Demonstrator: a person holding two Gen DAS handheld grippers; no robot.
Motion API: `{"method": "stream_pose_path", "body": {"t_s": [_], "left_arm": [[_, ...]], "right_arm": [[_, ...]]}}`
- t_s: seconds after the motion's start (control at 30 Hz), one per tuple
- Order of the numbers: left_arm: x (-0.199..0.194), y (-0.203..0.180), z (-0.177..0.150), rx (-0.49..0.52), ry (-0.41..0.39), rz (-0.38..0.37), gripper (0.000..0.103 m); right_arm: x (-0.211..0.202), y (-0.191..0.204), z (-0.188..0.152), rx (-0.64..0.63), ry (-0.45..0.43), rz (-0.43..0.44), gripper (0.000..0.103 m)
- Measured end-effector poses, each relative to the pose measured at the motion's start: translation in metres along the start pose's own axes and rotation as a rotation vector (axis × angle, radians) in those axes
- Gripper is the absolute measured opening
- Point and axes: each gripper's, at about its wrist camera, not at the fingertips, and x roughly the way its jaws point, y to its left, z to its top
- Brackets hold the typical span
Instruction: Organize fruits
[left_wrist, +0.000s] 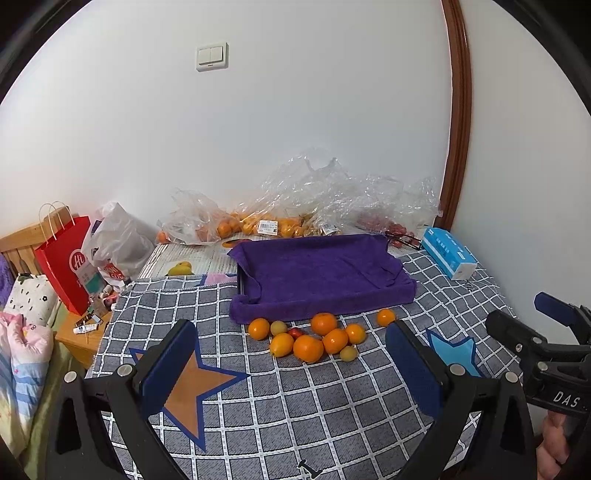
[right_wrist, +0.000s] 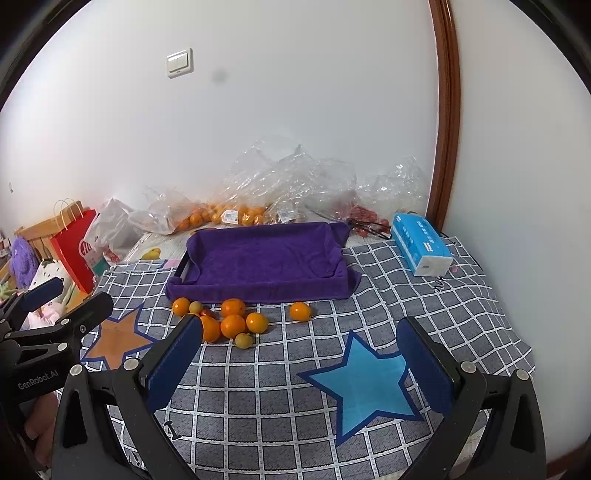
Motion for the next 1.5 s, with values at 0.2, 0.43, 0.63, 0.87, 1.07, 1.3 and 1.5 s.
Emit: {"method": "stream_pose_path", "body": {"t_s": [0.2, 0.43, 0.63, 0.87, 1.07, 1.3, 1.5], "left_arm": [[-0.0025, -0.001, 0.0005, -0.003, -0.001, 0.004, 0.103], [-0.0036, -0.0038, 0.0031, -0.004, 0.004, 0.002, 0.103], [-0.0045, -0.0039, 0.0035, -0.005, 0.003, -0.003, 0.103], [-0.0059, -0.0013, 0.0035, -0.01, 0.0, -0.005, 0.103], [-0.006, -0.0012, 0.0031, -0.011, 0.001, -0.004, 0.103], [-0.0037, 0.0001, 0.0026, -0.014, 0.005, -0.002, 0.103], [-0.0029, -0.0012, 0.0037, -0.005, 0.007, 0.002, 0.103]], "right_arm": [[-0.0003, 0.0015, -0.0007, -0.005, -0.001, 0.008, 0.103], [-0.0005, 0.0036, -0.0017, -0.012, -0.002, 0.009, 0.103], [-0.0022, 0.0031, -0.0029, -0.017, -0.007, 0.006, 0.103], [-0.0033, 0.0022, -0.003, -0.015, -0.007, 0.013, 0.103], [-0.0024, 0.0029, -0.0035, -0.015, -0.005, 0.018, 0.103], [-0.003, 0.0023, -0.0041, -0.009, -0.006, 0.019, 0.103], [-0.0035, 0.0039, -0.0026, -0.011, -0.011, 0.021, 0.103]]}}
